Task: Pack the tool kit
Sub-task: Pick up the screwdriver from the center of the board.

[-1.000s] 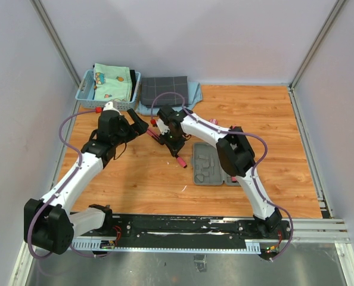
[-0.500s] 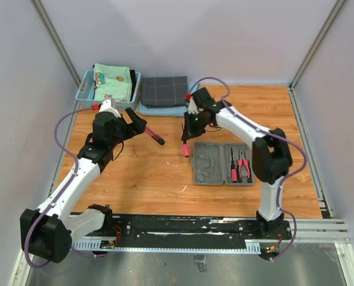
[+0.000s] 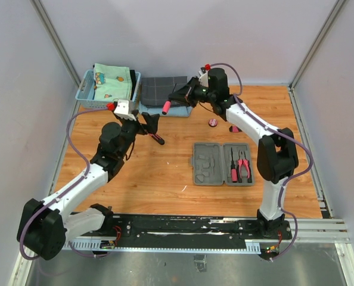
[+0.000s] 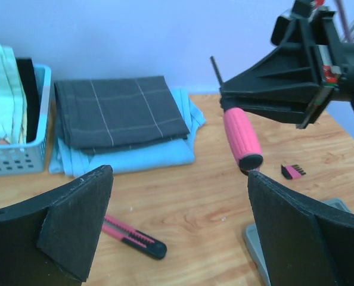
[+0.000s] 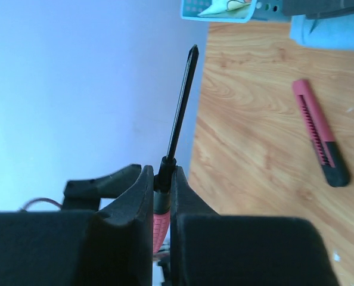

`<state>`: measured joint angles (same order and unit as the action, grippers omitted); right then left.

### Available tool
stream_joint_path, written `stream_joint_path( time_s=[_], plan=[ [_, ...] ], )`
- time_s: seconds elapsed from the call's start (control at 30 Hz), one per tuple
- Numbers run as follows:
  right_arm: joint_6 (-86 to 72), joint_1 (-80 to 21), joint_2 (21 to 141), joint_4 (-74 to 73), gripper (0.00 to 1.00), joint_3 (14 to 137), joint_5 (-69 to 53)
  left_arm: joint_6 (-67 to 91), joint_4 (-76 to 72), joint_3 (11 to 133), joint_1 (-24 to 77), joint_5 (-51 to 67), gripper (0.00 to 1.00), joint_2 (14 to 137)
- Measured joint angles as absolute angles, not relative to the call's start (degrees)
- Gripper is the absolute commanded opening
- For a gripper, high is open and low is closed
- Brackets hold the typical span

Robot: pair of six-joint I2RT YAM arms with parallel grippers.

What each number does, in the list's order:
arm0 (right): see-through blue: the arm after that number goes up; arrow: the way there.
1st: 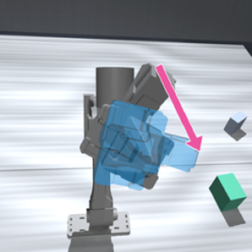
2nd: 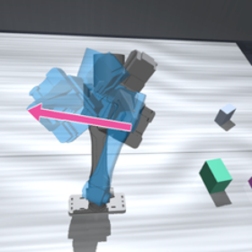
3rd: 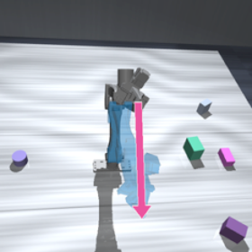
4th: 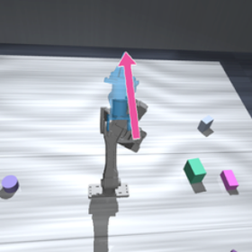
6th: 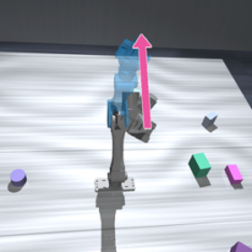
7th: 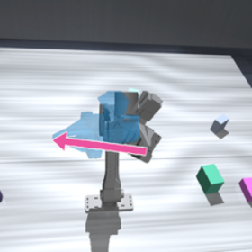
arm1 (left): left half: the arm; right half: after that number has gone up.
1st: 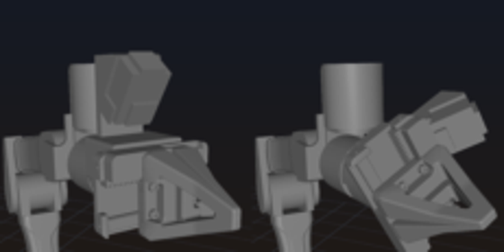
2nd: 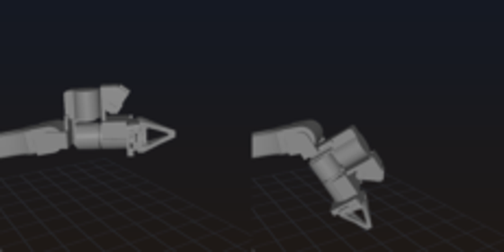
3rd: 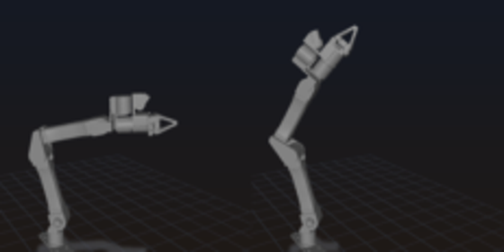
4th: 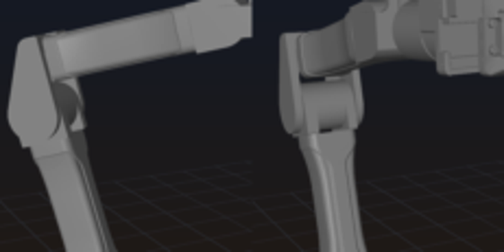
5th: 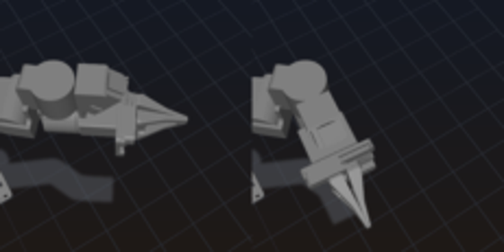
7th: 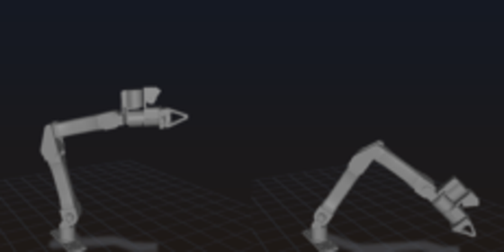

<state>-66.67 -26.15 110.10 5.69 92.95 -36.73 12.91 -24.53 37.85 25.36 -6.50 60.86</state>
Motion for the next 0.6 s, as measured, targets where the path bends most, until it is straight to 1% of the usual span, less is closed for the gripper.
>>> stream_joint_path(
  time_s=[0.2, 0.47, 0.6],
  plan=[
    [-77.93, -26.15, 111.96, 13.5, 0.01, 91.98, -37.78, 4.21, -39.07, 33.56, 27.29, -7.75, 0.99, 64.07],
    [-85.08, -26.15, 111.98, 21.43, 0.01, 90.43, -38.11, -8.8, -56.31, 29.12, 32.23, -8.67, 0.99, 67.05],
    [-87.64, -26.15, 111.98, 24.1, 0.01, 90.08, -38.11, -13.61, -62.89, 28.36, 32.86, -9.76, 0.99, 69.8]
  ],
)
